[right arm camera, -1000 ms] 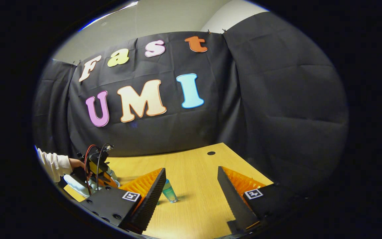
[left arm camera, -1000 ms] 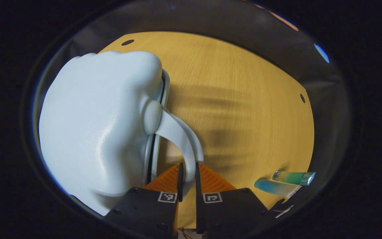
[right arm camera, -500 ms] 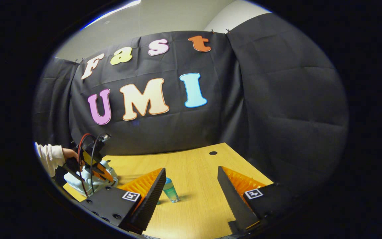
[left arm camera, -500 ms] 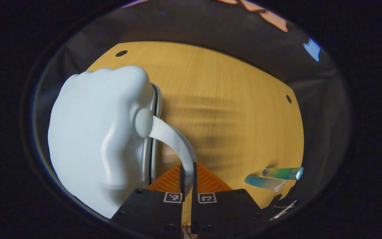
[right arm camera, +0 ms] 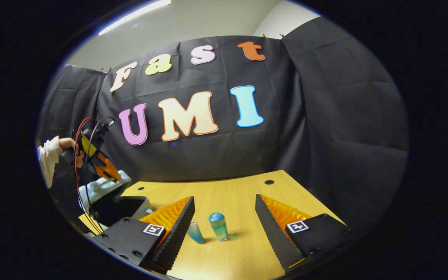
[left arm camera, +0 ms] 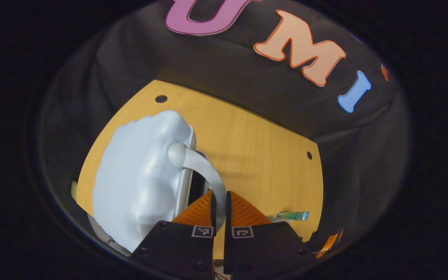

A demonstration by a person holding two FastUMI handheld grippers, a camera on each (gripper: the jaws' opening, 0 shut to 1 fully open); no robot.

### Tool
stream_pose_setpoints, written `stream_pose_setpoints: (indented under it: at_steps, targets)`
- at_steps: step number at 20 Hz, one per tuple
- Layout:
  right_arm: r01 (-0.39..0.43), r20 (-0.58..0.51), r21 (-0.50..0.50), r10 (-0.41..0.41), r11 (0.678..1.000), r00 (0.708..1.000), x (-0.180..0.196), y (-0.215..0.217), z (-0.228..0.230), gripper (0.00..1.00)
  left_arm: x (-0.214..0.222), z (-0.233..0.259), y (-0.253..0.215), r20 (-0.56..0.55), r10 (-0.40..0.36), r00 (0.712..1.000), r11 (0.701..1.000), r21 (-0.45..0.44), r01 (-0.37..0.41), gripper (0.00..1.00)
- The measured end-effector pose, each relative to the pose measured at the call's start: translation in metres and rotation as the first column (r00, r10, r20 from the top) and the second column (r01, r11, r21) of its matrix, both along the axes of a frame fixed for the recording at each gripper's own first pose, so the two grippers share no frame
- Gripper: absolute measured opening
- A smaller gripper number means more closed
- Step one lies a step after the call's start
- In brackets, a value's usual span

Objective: First open the suitcase, pack the skin care products into it, and then close the suitcase.

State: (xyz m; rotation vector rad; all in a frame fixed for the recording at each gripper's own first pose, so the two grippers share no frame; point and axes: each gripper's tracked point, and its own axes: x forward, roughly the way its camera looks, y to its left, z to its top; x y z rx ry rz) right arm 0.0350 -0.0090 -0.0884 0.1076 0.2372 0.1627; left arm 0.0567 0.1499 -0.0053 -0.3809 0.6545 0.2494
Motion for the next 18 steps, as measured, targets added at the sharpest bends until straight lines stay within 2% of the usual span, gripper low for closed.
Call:
stream_pose_setpoints:
  at_steps: [4, 9, 13, 16, 18]
  targets:
    - [-0.046, 0.010, -0.001, 0.046, 0.999, 0.999, 0.006, 0.032, 0.000, 0.98, -0.037, 0.059, 0.063, 0.092, 0.075, 0.993, 0.996, 0.047, -0.080, 0.03]
    - [-0.059, 0.028, 0.009, 0.058, 0.998, 0.998, 0.011, 0.068, 0.003, 0.98, -0.084, 0.092, 0.156, 0.135, 0.168, 0.977, 0.973, 0.134, -0.186, 0.03]
    - [-0.046, 0.030, 0.006, 0.046, 0.999, 0.998, 0.014, 0.086, 0.003, 0.98, -0.109, 0.088, 0.215, 0.102, 0.207, 0.973, 0.950, 0.216, -0.225, 0.02]
    - [-0.024, 0.040, -0.009, 0.024, 1.000, 0.999, 0.013, 0.094, 0.008, 0.98, -0.128, 0.077, 0.267, 0.057, 0.226, 0.973, 0.914, 0.332, -0.231, 0.02]
    - [-0.013, 0.041, -0.021, 0.013, 1.000, 0.999, 0.014, 0.099, 0.007, 0.98, -0.135, 0.066, 0.290, 0.037, 0.223, 0.974, 0.909, 0.353, -0.222, 0.02]
